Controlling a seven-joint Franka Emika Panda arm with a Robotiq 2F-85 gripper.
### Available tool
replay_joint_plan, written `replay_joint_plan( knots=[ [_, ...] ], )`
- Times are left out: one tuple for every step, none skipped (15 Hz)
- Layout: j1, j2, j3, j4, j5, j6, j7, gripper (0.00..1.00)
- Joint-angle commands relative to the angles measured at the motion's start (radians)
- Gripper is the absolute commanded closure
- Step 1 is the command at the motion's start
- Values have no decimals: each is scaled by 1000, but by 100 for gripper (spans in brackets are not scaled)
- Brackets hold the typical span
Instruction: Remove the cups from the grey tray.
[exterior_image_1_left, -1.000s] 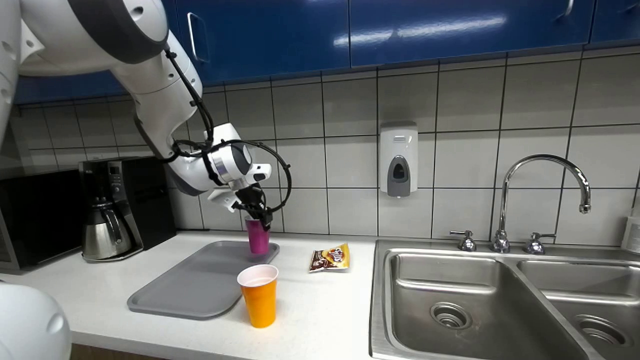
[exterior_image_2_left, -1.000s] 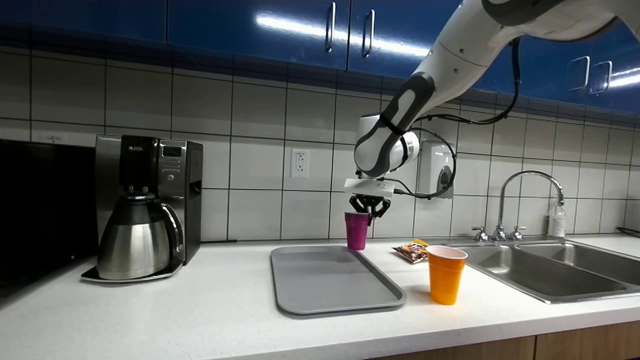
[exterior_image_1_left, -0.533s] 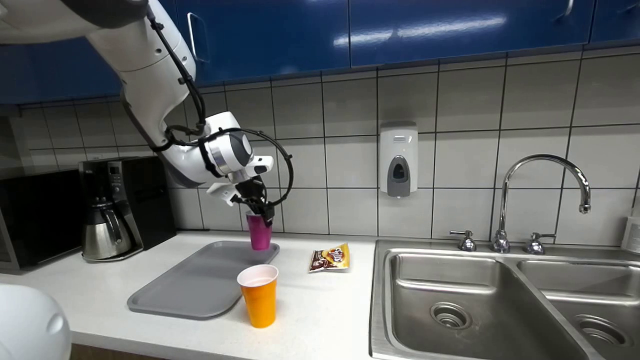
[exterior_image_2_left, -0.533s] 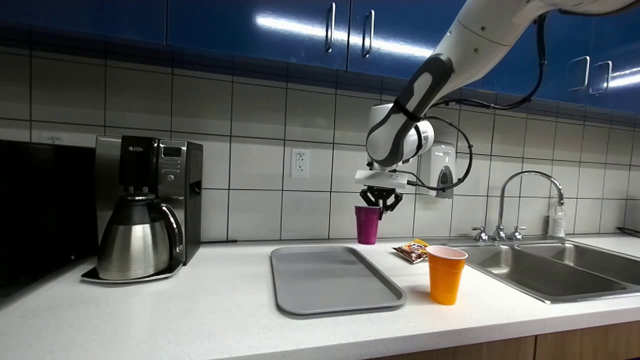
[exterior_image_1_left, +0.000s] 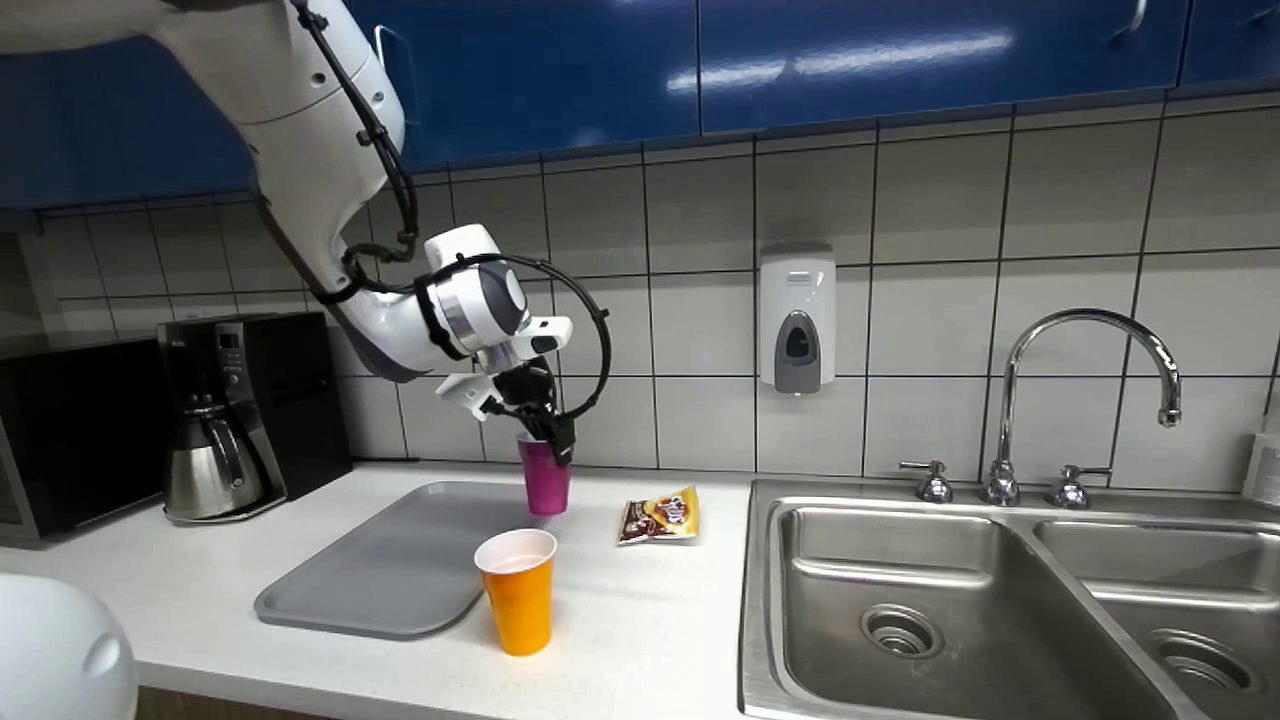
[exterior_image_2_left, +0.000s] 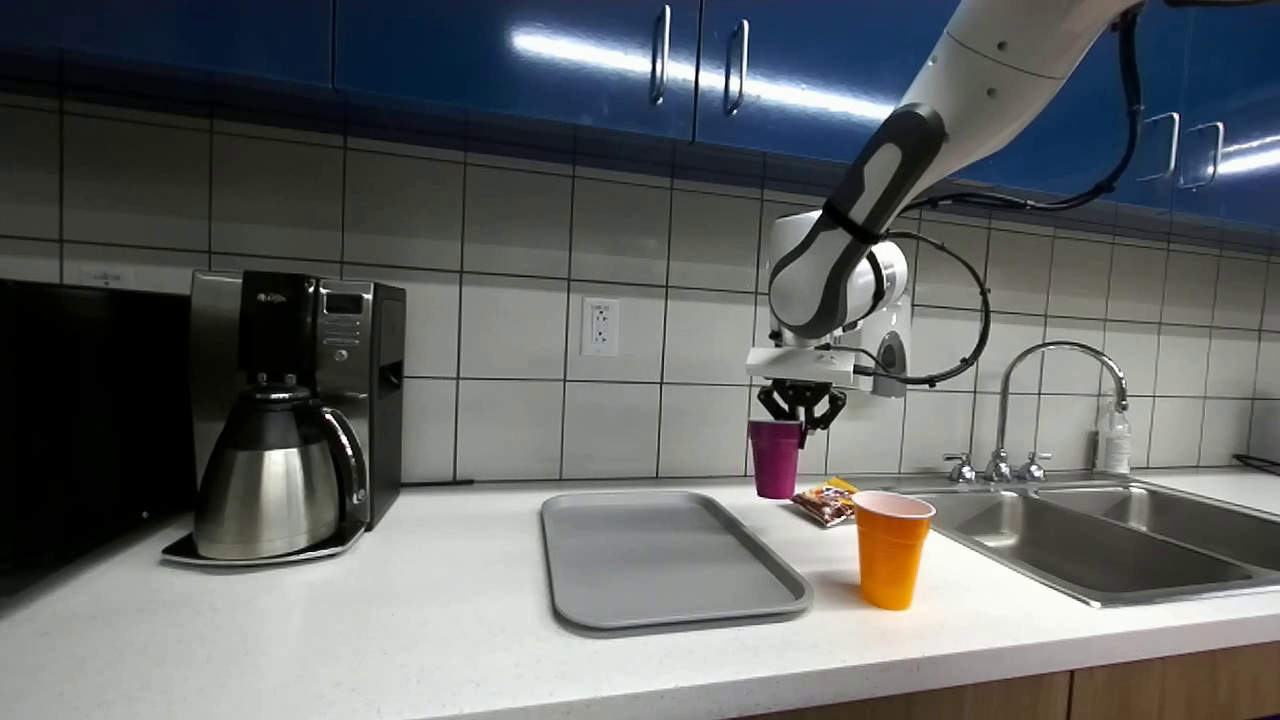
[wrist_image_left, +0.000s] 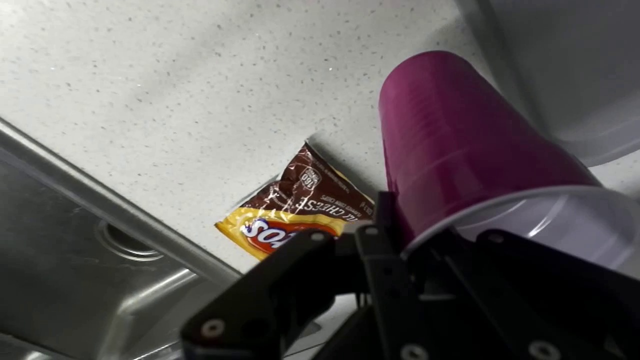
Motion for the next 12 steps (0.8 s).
replay_joint_plan(
  knots=[
    [-28,-21,-8,-32,-46,7,52,99],
    [-31,-17,-11,-33,-51,7,57,99],
    [-36,-11,-13,-35,-54,9,59,99],
    [-39,-5,-14,-37,-57,10,62,99],
    [-41,0,-16,-39,-59,10,65,99],
    [-43,8,-18,-41,-60,12,67,99],
    [-43,15,-20,-42,-60,13,70,99],
    [-44,24,-22,-43,-59,14,72,99],
    [-45,32,-23,-43,-58,16,74,99],
    [-45,42,-25,-40,-57,17,77,99],
    [-45,52,-28,-37,-56,19,79,99],
    [-45,63,-31,-33,-54,19,81,99]
  ],
)
